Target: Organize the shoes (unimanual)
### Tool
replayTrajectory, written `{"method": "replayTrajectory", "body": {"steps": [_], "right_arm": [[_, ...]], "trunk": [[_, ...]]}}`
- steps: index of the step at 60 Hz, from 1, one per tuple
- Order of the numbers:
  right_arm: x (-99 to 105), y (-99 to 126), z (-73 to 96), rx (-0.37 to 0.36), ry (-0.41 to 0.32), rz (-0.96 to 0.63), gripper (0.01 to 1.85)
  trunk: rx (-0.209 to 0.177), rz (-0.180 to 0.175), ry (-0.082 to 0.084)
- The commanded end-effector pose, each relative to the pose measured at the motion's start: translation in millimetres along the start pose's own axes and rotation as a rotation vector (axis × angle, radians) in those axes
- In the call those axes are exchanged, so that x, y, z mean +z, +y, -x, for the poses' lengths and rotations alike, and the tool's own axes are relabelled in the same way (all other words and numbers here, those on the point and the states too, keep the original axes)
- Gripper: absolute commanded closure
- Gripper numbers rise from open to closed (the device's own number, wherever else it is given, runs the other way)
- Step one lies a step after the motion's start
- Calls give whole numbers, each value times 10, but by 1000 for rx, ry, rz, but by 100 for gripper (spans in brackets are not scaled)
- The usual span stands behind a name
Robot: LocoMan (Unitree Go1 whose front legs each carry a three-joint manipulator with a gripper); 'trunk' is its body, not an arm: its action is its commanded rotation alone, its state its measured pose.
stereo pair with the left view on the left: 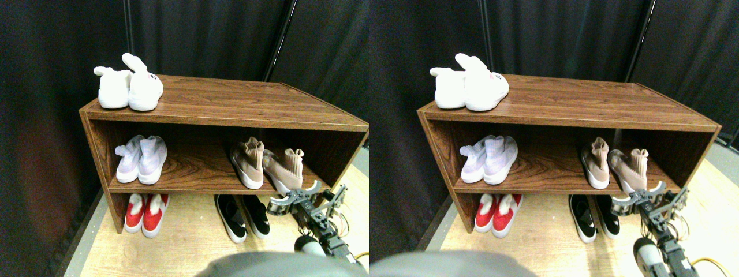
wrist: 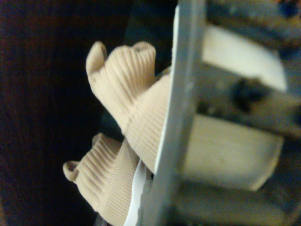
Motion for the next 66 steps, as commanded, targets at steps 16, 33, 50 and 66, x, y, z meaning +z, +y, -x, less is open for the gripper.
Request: {"method": "replayTrajectory", "body": {"steps": [16,33,50,66], "right_arm": [[-3,-144,-203,-30,-35,9,3],[106,-51,119,73,-22,24,11],[198,134,570,191,38,81,7],[381,154,805,224,22,32,23]], "trunk": [[21,10,24],[17,3,25],[-4,-8,19],[-11,-11,16]]}}
